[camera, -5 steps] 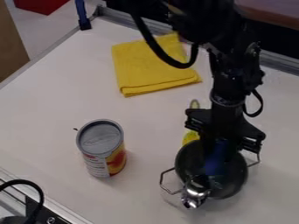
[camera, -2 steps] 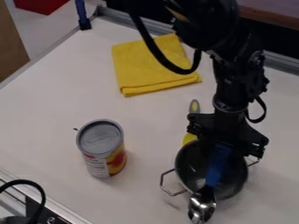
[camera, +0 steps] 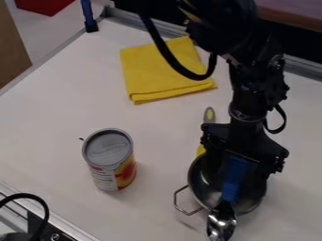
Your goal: The robot arm moved the blue spoon on the silver pot and then it returned back to its original position.
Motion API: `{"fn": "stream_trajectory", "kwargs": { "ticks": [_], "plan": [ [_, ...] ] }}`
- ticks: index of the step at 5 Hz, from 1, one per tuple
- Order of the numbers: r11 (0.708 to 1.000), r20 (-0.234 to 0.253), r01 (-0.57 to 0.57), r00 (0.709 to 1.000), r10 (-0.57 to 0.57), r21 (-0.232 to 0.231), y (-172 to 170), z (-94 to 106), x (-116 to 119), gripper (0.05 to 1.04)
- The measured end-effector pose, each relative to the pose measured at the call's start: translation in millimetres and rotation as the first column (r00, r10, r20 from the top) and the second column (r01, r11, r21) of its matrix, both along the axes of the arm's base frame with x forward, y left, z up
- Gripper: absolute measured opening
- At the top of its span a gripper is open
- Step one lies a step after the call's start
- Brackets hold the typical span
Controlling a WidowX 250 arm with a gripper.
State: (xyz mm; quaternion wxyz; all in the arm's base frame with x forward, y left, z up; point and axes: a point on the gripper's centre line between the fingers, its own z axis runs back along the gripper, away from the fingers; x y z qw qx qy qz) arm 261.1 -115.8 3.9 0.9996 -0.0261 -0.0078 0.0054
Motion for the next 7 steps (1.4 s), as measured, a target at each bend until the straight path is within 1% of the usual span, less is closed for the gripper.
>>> {"fn": "stream_trajectory", "kwargs": {
  "ticks": [1, 2, 3, 4, 5, 6, 7],
  "plan": [
    [1.000, -0.019, -0.013, 1.000, 0.013, -0.015, -2, 4.6, 2, 0.999],
    [0.999, -0.023, -0.038, 0.999, 0.038, -0.036, 1, 18.2, 6, 0.999],
    [0.996, -0.025, -0.085, 0.996, 0.084, -0.037, 6, 29.6, 6, 0.999],
    [0.980, 0.086, -0.199, 0.976, 0.198, 0.005, 22, 38.4, 23, 0.999],
    [0.939, 0.165, -0.342, 0.928, 0.334, 0.028, 45, 47.2, 48, 0.999],
    [0.914, 0.180, -0.403, 0.903, 0.390, 0.039, 65, 45.6, 65, 0.999],
    [0.882, 0.191, -0.463, 0.877, 0.442, 0.084, 100, 35.4, 80, 0.999]
  ]
}}
